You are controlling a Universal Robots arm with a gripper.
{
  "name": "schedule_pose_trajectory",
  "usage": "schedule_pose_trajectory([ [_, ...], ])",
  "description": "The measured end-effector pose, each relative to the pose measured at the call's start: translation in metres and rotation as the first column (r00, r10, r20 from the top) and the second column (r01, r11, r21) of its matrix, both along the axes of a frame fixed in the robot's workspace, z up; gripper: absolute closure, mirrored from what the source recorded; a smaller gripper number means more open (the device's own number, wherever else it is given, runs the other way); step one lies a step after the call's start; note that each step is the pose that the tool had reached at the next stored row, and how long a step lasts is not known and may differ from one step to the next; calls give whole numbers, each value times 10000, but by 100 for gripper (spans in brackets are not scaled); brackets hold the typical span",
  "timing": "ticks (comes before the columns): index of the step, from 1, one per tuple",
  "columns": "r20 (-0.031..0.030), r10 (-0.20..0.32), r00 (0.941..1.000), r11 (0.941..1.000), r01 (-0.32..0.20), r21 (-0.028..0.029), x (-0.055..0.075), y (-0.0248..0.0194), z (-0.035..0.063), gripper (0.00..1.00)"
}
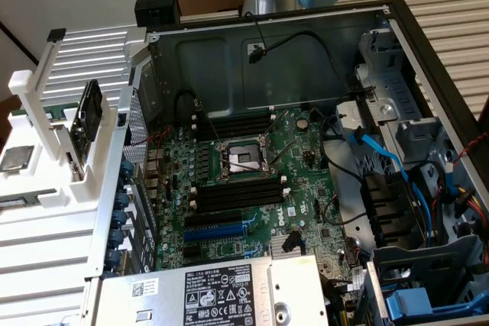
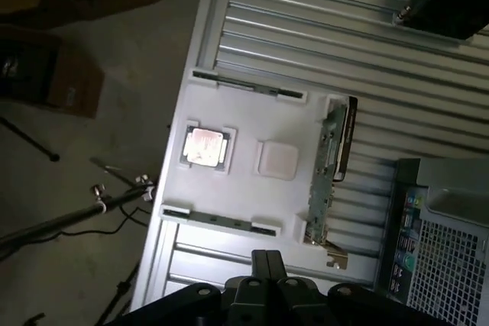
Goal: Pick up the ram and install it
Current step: 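Pick up the ram and move it above insertion slot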
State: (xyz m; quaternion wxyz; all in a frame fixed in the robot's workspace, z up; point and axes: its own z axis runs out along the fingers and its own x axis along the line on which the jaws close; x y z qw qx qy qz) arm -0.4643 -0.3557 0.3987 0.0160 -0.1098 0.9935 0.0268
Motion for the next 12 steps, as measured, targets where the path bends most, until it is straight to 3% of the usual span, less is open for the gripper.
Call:
schedule_pose_trajectory([
  [6,1,1095,9940,9940,-1095,1,0,0,-1,90],
  [12,0,2184,9759,9759,-2184,0,0,0,0,90],
])
